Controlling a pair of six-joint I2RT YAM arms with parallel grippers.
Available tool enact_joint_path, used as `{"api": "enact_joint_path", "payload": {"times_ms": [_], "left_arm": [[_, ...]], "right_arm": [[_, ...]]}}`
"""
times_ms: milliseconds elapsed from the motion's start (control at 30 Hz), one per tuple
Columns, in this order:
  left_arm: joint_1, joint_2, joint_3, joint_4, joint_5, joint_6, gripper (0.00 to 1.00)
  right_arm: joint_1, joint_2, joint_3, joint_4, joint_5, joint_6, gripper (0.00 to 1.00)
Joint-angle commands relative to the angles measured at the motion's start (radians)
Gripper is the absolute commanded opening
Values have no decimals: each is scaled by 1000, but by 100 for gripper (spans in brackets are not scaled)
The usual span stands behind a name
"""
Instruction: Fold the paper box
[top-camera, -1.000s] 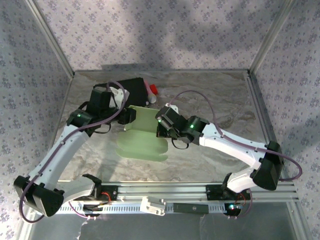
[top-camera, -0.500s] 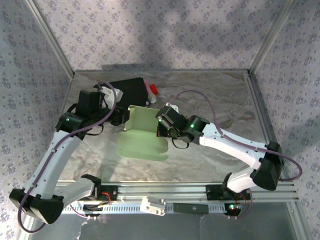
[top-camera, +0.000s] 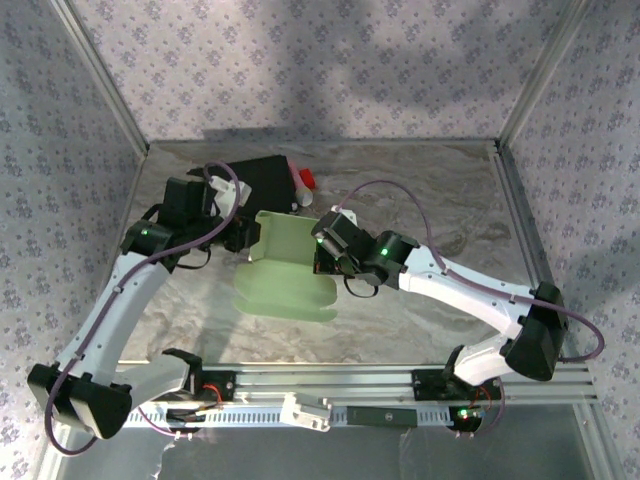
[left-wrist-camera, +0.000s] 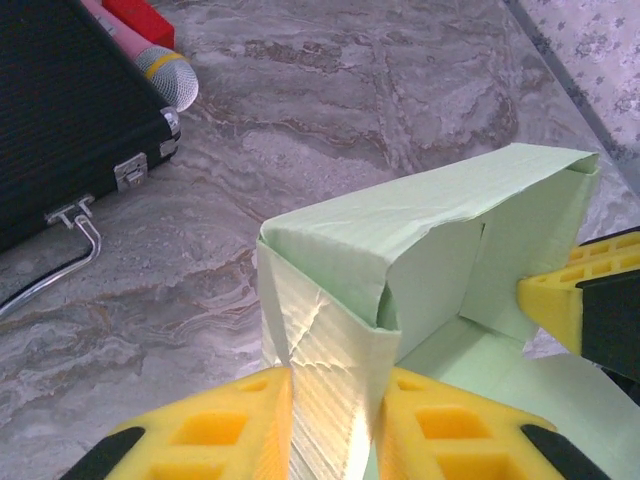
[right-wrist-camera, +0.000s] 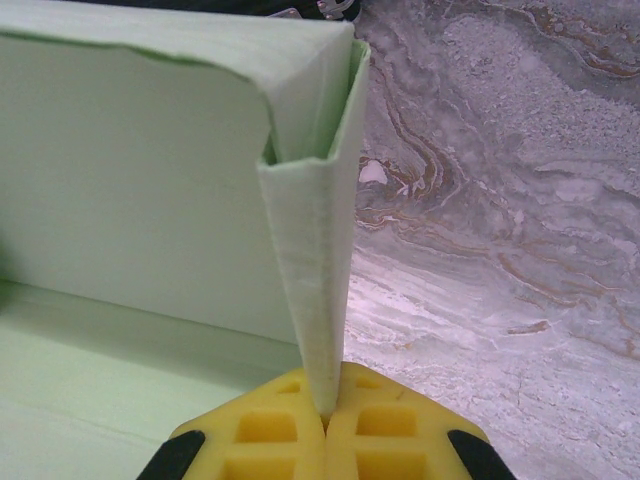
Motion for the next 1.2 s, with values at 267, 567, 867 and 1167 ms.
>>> {"api": "enact_joint_path", "payload": {"times_ms": [267, 567, 867, 1167], "left_arm": [[57, -5, -5, 29, 170, 30, 31], [110, 30, -15, 30, 304, 42, 26], [110, 19, -31, 49, 282, 28, 17], [-40, -5, -51, 71, -15, 11, 1]], "right_arm": [[-1, -6, 23, -7, -8, -11, 0], [0, -6, 25, -2, -11, -12, 0], [3, -2, 28, -2, -9, -11, 0], [14, 8, 44, -2, -6, -14, 0]]}}
